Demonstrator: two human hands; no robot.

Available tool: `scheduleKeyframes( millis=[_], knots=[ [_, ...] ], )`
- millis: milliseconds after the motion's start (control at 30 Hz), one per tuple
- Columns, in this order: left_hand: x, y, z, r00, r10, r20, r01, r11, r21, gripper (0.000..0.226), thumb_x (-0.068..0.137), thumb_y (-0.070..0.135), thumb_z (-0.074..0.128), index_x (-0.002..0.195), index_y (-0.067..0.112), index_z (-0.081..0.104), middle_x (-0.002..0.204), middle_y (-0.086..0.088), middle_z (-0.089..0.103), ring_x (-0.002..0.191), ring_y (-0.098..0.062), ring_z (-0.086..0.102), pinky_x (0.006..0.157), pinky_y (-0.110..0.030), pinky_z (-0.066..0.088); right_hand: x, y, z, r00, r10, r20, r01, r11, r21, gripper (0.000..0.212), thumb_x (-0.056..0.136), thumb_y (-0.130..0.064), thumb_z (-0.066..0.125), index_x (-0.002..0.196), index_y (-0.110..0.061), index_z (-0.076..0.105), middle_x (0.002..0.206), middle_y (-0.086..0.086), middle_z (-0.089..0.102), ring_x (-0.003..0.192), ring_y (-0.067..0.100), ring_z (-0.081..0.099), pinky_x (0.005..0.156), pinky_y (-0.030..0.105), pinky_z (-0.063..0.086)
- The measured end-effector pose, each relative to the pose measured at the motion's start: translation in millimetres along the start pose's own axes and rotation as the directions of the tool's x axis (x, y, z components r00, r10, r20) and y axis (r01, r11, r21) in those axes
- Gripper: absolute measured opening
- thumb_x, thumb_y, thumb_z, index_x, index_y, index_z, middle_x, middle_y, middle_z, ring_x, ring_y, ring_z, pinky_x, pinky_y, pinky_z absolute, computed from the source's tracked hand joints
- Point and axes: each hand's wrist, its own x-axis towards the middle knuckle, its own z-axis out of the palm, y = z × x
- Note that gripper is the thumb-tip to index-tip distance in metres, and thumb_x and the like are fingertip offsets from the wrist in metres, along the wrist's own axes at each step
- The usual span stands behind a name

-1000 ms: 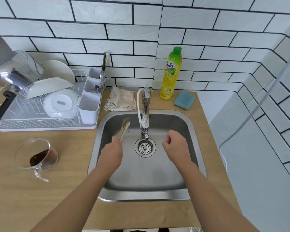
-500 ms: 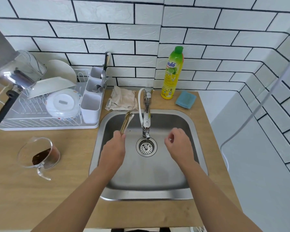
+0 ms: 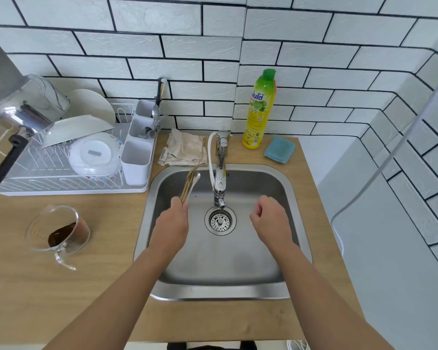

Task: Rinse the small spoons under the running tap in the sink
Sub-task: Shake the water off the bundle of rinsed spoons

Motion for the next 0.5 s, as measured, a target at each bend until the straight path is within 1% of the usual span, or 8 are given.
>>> scheduleKeyframes(
  millis=[67, 100, 133, 200, 267, 333, 400, 500],
  knots=[
    [4.7, 2.9, -1.8, 0.999, 0.011, 0.051, -0.015, 0.998, 0.069, 0.024, 0.107, 0.031, 0.032, 0.088, 0.016, 0.035, 0.065, -0.008, 0.054, 0.053, -0.028, 0.051, 0.049, -0.037, 0.035, 0.3, 1.1, -0.8, 1.000, 0.005, -0.011, -0.005, 0.999, 0.033, 0.022, 0.084, -0.001, 0.059, 0.073, -0.015, 0.046, 0.075, 0.004, 0.050, 0.073, 0.030, 0.051, 0.060, 0.038, 0.035],
    [8.7, 2.6, -3.8, 0.978, -0.069, 0.199, 0.029, 0.980, 0.195, 0.019, 0.107, 0.026, 0.035, 0.095, 0.013, 0.044, 0.072, -0.011, 0.057, 0.058, -0.028, 0.055, 0.050, -0.038, 0.040, 0.6, 1.9, -1.7, 0.997, 0.020, 0.076, -0.019, 1.000, -0.013, 0.016, 0.085, -0.003, 0.060, 0.078, -0.015, 0.052, 0.079, 0.004, 0.055, 0.079, 0.031, 0.055, 0.062, 0.037, 0.037],
    [11.3, 3.1, -7.4, 0.910, -0.200, 0.363, 0.081, 0.945, 0.317, 0.020, 0.106, 0.019, 0.038, 0.105, 0.006, 0.053, 0.082, -0.014, 0.061, 0.061, -0.026, 0.058, 0.050, -0.036, 0.045, -0.3, 2.5, -3.4, 0.970, 0.046, 0.238, -0.024, 0.995, -0.092, 0.011, 0.086, -0.007, 0.062, 0.092, -0.015, 0.061, 0.092, 0.006, 0.061, 0.092, 0.032, 0.059, 0.068, 0.035, 0.042],
    [12.8, 1.4, -10.9, 0.760, -0.351, 0.547, 0.119, 0.903, 0.413, 0.027, 0.103, 0.012, 0.040, 0.117, -0.002, 0.059, 0.100, -0.016, 0.067, 0.063, -0.023, 0.060, 0.051, -0.028, 0.050, -1.0, 7.7, -3.6, 0.865, 0.121, 0.486, -0.003, 0.972, -0.237, 0.043, 0.089, -0.020, 0.070, 0.130, -0.015, 0.059, 0.127, 0.011, 0.058, 0.116, 0.032, 0.060, 0.090, 0.034, 0.048],
    [10.0, -0.6, -6.8, 0.838, -0.271, 0.474, 0.070, 0.914, 0.399, 0.025, 0.104, 0.016, 0.038, 0.114, 0.002, 0.057, 0.099, -0.016, 0.066, 0.069, -0.026, 0.062, 0.057, -0.032, 0.048, -1.8, 6.7, -3.1, 0.915, 0.077, 0.396, -0.004, 0.983, -0.182, 0.034, 0.091, -0.024, 0.070, 0.123, -0.014, 0.061, 0.125, 0.009, 0.060, 0.110, 0.029, 0.061, 0.091, 0.037, 0.050],
    [6.8, 1.0, -2.9, 0.966, -0.109, 0.232, 0.039, 0.957, 0.288, 0.020, 0.106, 0.027, 0.033, 0.098, 0.012, 0.043, 0.078, -0.006, 0.058, 0.059, -0.021, 0.054, 0.054, -0.036, 0.041, -3.4, 1.3, -5.5, 0.989, 0.007, 0.150, 0.003, 0.998, -0.066, 0.008, 0.091, -0.017, 0.066, 0.092, -0.016, 0.058, 0.097, 0.004, 0.060, 0.086, 0.026, 0.059, 0.073, 0.039, 0.049],
    [5.0, 1.3, -2.1, 0.996, -0.026, 0.081, 0.014, 0.990, 0.142, 0.023, 0.106, 0.032, 0.029, 0.088, 0.018, 0.032, 0.067, -0.003, 0.052, 0.053, -0.021, 0.047, 0.049, -0.035, 0.032, -1.6, 0.4, -5.8, 0.999, -0.020, -0.036, 0.020, 1.000, 0.009, 0.019, 0.087, -0.008, 0.063, 0.077, -0.015, 0.048, 0.080, 0.003, 0.053, 0.072, 0.026, 0.052, 0.063, 0.040, 0.043],
    [11.3, -1.6, -6.2, 0.934, -0.139, 0.328, 0.037, 0.954, 0.298, 0.015, 0.104, 0.016, 0.036, 0.100, 0.009, 0.048, 0.092, -0.017, 0.067, 0.067, -0.029, 0.061, 0.055, -0.039, 0.045, 2.4, 2.0, -10.1, 1.000, -0.025, 0.008, 0.025, 0.999, 0.023, 0.015, 0.083, -0.002, 0.062, 0.077, -0.011, 0.052, 0.079, 0.006, 0.056, 0.075, 0.029, 0.054, 0.064, 0.039, 0.041]
  ],
)
